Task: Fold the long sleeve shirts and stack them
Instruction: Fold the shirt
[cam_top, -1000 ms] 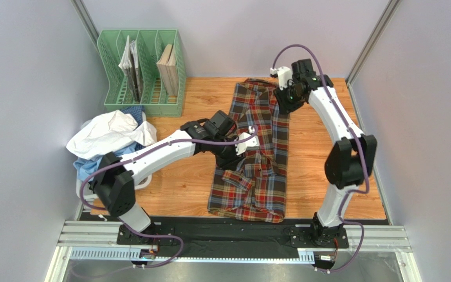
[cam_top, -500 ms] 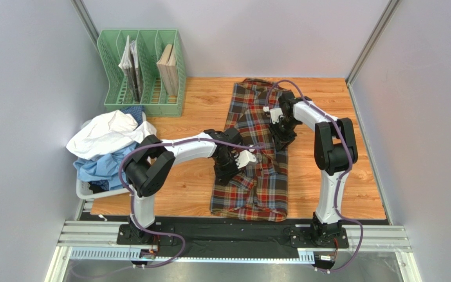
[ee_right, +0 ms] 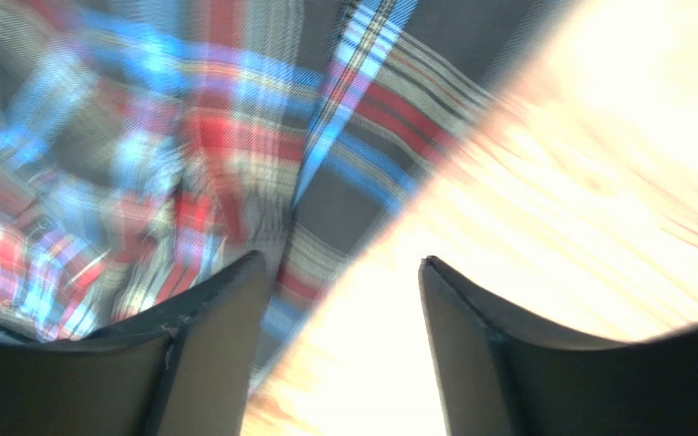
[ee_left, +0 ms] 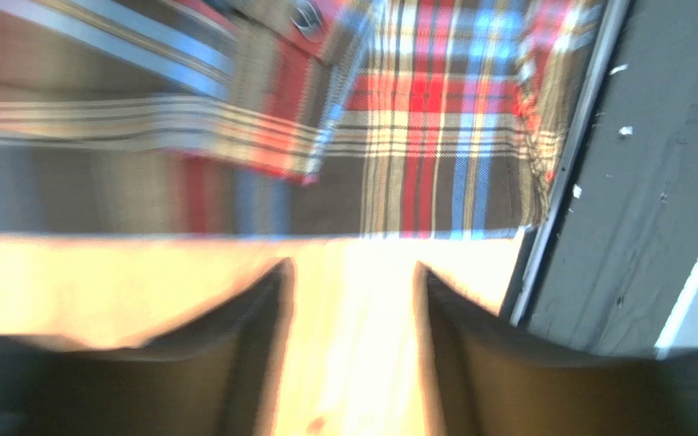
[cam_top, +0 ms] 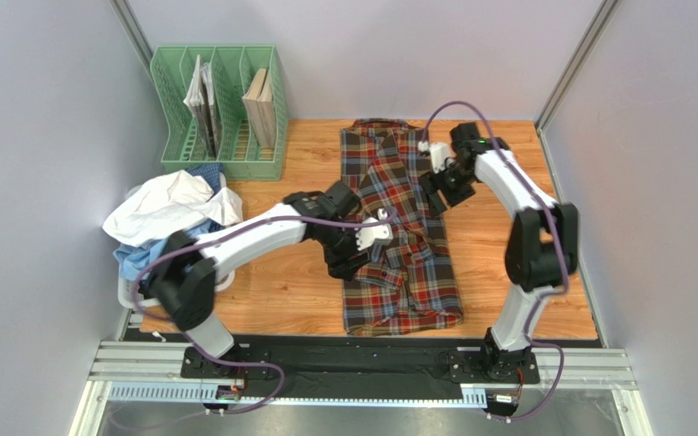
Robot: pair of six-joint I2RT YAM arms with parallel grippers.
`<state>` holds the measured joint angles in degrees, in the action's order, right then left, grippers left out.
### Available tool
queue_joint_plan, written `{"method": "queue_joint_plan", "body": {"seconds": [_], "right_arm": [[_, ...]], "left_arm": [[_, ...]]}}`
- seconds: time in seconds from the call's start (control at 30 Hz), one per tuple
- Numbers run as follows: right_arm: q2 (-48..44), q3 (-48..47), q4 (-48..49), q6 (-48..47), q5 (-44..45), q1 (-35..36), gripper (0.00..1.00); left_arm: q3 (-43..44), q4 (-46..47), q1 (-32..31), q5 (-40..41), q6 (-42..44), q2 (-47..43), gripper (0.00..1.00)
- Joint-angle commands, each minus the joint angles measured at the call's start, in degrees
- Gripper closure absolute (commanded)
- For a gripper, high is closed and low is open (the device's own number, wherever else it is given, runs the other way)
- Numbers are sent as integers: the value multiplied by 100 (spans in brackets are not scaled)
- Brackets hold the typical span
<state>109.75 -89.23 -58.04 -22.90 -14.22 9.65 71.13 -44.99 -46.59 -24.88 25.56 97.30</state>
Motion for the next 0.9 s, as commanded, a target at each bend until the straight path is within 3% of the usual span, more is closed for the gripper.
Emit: {"method": "queue_joint_plan", "body": {"seconds": [0.0, 0.07, 0.1, 0.17, 0.23, 0.3, 0.37, 0.4, 0.5, 0.6, 0.87], "right_arm": [[-2470, 256, 582, -838, -520, -165, 13], [-3054, 800, 1229, -1075, -809, -156, 9], [-3570, 1011, 1556, -1077, -950, -156, 6], [-4004, 1537, 2093, -1190, -1459, -86, 2], [-4470, 1777, 1842, -2302, -2290, -16, 0], [-4821, 2198, 876, -3783, -2629, -7, 0], [-5085, 2785, 323, -4676, -2342, -16, 0], [-5461, 3519, 302, -5428, -2192, -33, 0], [-6412, 5171, 503, -6576, -2532, -559, 0], [-6958, 6019, 496, -7428, -2630, -561, 0], [-6802, 6498, 92, -9108, -2419, -815, 4]], "left_arm": [[234, -159, 27, -69, 1037, -1791, 24], [156, 24, 36, -156, 1371, -2319, 19], [86, 147, 36, -262, 1494, -2434, 1], [-256, 925, 1, -394, 1269, -2689, 1], [-555, 1290, -8, -664, 1361, -2672, 1], [-460, 205, -34, -1148, 2160, -2506, 1], [-1046, 558, -209, -642, 1998, -2565, 1], [-1406, 866, -228, -536, 2110, -2984, 1], [-3223, 2255, -604, 43, 2804, -3750, 1], [-3649, 2697, -1062, 572, 3042, -3675, 1], [-3923, 3471, -1519, 845, 3613, -2831, 1]]}}
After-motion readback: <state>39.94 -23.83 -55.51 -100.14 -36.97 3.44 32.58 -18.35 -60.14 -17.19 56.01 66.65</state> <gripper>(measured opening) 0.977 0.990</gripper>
